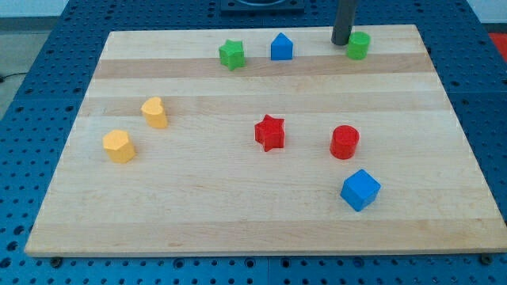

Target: Adjust the blue triangle in between the green blocks

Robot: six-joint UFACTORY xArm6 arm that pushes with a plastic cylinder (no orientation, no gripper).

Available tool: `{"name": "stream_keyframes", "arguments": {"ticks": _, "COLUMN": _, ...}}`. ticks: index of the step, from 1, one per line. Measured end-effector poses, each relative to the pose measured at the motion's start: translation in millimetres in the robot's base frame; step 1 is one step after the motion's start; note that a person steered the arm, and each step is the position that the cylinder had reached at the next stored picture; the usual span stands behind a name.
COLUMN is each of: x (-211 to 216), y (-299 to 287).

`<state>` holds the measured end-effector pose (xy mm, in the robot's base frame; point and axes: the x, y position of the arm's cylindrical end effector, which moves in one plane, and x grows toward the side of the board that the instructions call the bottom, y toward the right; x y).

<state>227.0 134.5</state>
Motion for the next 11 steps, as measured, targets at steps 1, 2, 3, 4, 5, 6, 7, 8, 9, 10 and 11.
{"name": "stream_keyframes", "arguments": {"ticks": 1, "x": -5.1, "y": -38.8}}
{"name": "stream_keyframes", "arguments": {"ticks": 2, "x": -33.4, "y": -75.0}}
{"name": "stream_keyframes", "arguments": {"ticks": 3, "x": -20.4, "y": -132.2}}
{"name": "stream_keyframes", "arguments": {"ticks": 4, "x": -8.2, "y": -139.9}}
{"name": "stream_keyframes", "arguments": {"ticks": 5, "x": 5.7, "y": -121.4}}
{"name": "stream_keyframes", "arguments": {"ticks": 6, "x": 16.9, "y": -117.0}}
{"name": "stream_keyframes", "arguments": {"ticks": 7, "x": 30.3, "y": -114.3}}
{"name": "stream_keyframes", "arguments": {"ticks": 8, "x": 30.7, "y": -122.7}}
{"name": "stream_keyframes", "arguments": {"ticks": 9, "x": 48.9, "y": -137.4}}
{"name": "stream_keyframes", "arguments": {"ticks": 10, "x": 67.2, "y": -137.4}}
{"name": "stream_keyframes", "arguments": {"ticks": 11, "x": 74.7, "y": -110.0}}
